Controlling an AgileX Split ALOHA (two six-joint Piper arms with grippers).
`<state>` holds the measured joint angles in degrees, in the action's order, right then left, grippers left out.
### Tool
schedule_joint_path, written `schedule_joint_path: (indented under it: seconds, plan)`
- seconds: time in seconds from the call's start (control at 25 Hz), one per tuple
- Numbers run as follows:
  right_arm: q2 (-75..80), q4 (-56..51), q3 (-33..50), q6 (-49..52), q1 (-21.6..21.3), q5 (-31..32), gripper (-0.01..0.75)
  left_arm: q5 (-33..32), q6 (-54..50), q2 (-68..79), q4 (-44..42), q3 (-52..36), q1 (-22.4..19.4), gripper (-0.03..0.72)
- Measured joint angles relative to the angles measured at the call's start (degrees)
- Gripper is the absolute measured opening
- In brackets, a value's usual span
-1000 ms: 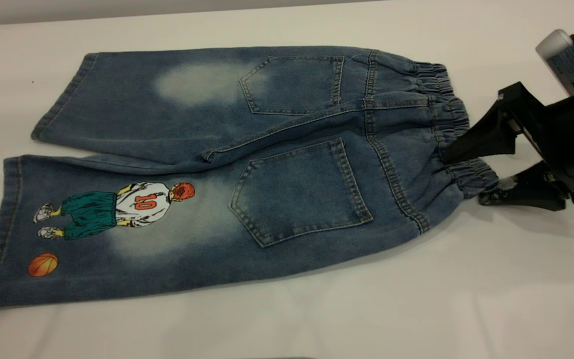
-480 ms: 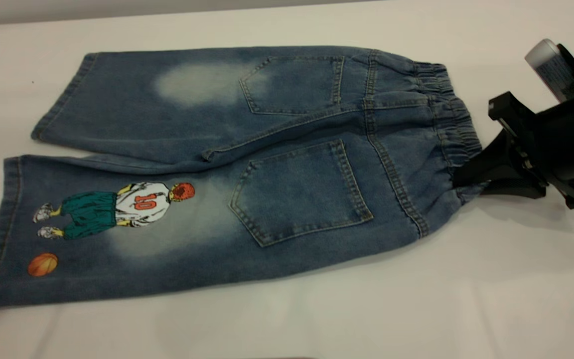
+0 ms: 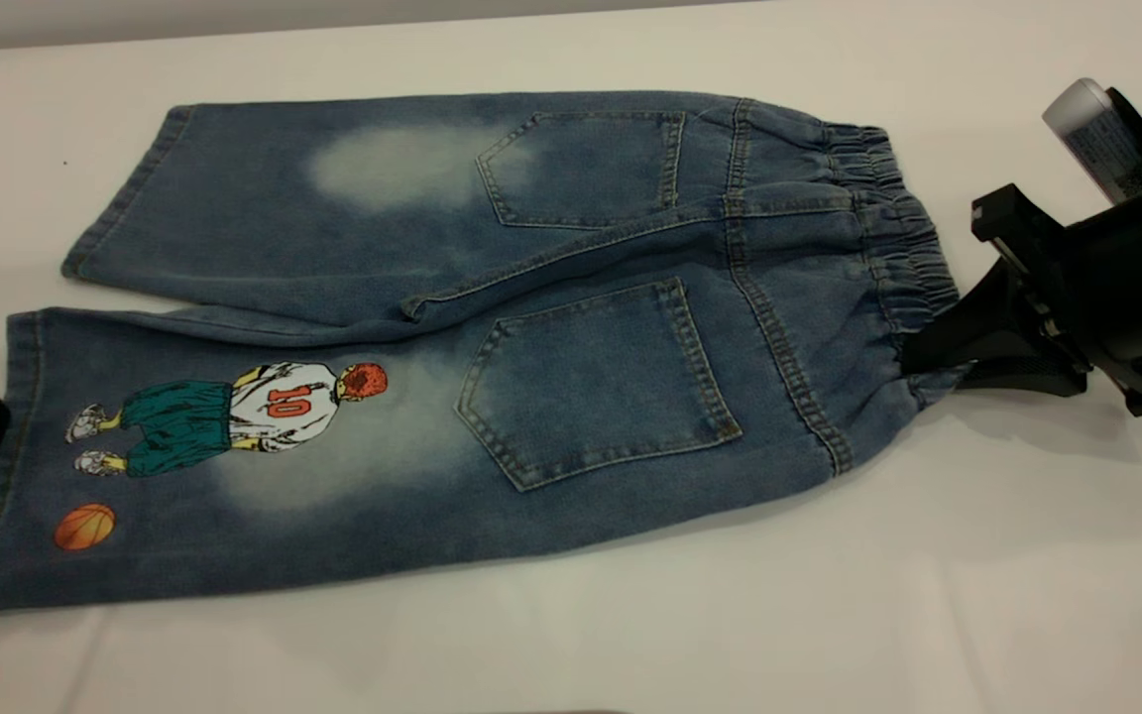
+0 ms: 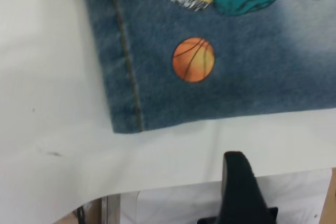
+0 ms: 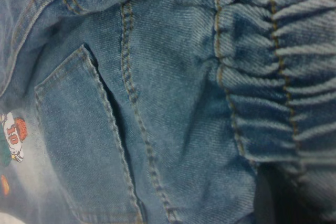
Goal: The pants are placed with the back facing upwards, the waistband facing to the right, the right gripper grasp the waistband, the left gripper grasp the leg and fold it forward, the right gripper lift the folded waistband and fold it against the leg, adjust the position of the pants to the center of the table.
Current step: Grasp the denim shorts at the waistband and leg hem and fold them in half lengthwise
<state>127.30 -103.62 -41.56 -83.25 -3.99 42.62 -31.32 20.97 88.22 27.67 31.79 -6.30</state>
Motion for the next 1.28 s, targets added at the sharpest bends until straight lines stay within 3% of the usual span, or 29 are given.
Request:
schedule_joint_path:
  seconds: [0.24, 0.56, 0.84, 1.28]
  plan:
    - [0.0, 0.07, -0.05, -0.15, 0.0, 0.0, 0.039, 1.41, -1.66, 5.57, -1.6, 0.11, 0.0, 0.379]
    - [0.0, 0.14, -0.11, -0.37, 0.0, 0.0, 0.039, 5.49, -8.71, 11.5, -9.83, 0.15, 0.0, 0.379]
    - [0.0, 0.19, -0.11, -0.56, 0.0, 0.0, 0.039, 7.87, -9.05, 15.92, -10.47, 0.34, 0.0, 0.382]
    - [0.0, 0.34, -0.11, -1.09, 0.0, 0.0, 0.039, 12.41, -9.05, 20.76, -10.53, 0.52, 0.0, 0.472]
